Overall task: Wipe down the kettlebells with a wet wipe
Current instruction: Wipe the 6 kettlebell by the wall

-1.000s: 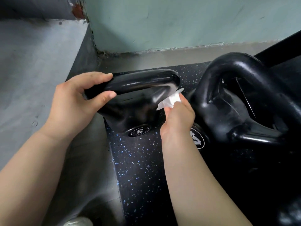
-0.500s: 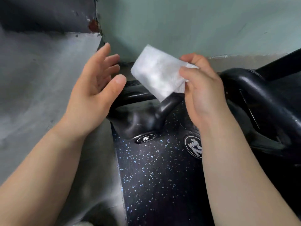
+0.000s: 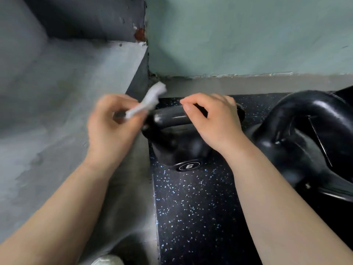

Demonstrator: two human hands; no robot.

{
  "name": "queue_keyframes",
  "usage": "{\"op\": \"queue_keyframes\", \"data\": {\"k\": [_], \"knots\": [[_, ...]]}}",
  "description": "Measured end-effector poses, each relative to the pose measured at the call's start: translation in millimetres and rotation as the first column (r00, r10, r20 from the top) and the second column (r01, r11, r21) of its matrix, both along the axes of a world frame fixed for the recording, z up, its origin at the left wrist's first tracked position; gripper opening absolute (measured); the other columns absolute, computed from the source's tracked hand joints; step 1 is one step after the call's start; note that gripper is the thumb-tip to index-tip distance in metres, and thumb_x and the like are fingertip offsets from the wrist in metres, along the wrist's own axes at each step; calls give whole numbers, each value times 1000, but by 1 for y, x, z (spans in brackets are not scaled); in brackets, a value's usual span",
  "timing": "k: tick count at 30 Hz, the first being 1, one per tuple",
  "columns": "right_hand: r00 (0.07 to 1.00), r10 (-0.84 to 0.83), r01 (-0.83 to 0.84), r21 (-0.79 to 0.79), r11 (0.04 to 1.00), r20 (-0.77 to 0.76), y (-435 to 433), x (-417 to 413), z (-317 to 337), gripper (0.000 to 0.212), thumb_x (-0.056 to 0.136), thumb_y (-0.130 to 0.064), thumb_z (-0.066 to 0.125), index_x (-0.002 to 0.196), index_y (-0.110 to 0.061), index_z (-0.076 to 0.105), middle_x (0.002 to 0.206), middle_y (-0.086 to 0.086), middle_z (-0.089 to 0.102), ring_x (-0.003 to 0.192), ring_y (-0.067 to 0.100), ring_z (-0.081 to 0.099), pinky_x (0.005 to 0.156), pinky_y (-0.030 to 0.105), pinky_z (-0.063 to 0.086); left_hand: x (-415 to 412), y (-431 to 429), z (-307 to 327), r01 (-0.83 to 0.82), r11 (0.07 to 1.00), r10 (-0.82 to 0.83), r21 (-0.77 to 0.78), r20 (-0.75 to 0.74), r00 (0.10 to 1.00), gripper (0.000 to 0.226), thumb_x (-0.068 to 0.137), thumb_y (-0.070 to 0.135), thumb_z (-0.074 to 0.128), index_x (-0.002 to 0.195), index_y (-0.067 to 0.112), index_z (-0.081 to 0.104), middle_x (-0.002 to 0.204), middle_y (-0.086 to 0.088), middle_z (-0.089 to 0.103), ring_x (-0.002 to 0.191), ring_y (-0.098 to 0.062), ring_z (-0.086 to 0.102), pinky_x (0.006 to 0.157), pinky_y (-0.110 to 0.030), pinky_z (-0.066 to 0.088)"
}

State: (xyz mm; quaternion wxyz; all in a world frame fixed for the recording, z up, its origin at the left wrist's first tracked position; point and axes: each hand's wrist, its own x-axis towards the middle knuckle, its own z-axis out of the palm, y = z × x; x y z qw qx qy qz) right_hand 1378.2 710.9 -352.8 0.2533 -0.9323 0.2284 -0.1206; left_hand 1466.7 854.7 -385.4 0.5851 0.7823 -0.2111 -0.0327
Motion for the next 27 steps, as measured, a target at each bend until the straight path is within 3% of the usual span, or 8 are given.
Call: {"op": "queue_keyframes", "data": {"k": [4,12,15,17,19,22,24,27], "knots": [[997,-4,5,-5,1000,73,-1,0,-3,28,80,-32,45,93,-20,68,78,-14,54,75,-6,29,72,19,17,-20,-8,-8,301,953,-301,-3,32,953,20,70,41,57,85,29,64,100,22,51,97,8,50,85,-4,35],[997,23,-22,-10,1000,76,-3,-3,-7,27,82,-30,46,97,-24,68,103,-7,70,98,16,57,80,18,20,-20,-2,-30,120,992,-110,-34,229,967,13,74,24,63,85,29,61,97,19,49,94,15,48,84,-3,35],[997,8,-8,-4,1000,77,-3,-4,-8,26,82,-30,47,97,-26,68,102,-9,70,97,13,57,85,4,15,-19,0,-31,25,985,-42,-168,-95,995,35,63,36,66,91,39,45,88,14,54,79,4,55,73,-9,43],[997,3,-3,-3,1000,75,-3,-4,-8,26,83,-30,47,97,-26,68,102,-8,70,97,13,57,87,1,12,-18,0,-38,2,981,-57,-195,-274,960,26,63,40,64,83,34,48,75,9,58,64,1,55,63,-9,43],[997,1,-1,1,1000,71,-3,-4,-8,26,83,-29,47,97,-25,68,102,-8,70,98,14,57,88,1,12,-17,-1,-47,-50,976,-54,-213,-457,888,13,73,34,60,73,24,53,55,10,57,51,2,50,58,-9,41],[998,-2,2,2,1000,65,-2,-4,-8,26,82,-30,47,97,-26,68,103,-8,70,99,14,56,87,0,11,-21,-3,-58,-172,945,-80,-279,-705,705,24,89,20,50,66,14,53,60,1,60,64,-8,55,76,-24,47],[998,-6,6,8,1000,59,-2,-4,-7,27,82,-30,46,97,-26,68,103,-8,70,99,13,56,87,0,10,-25,-6,-57,-245,935,-31,-258,-745,666,24,88,16,51,64,14,54,61,2,62,69,-12,55,80,-30,46],[999,-6,5,19,1000,47,-2,-5,-8,29,82,-31,44,98,-27,68,104,-9,69,100,12,55,87,0,10,-27,-9,-36,-311,903,75,-296,-604,794,27,86,13,55,60,20,53,54,13,60,60,-1,52,72,-19,43]]}}
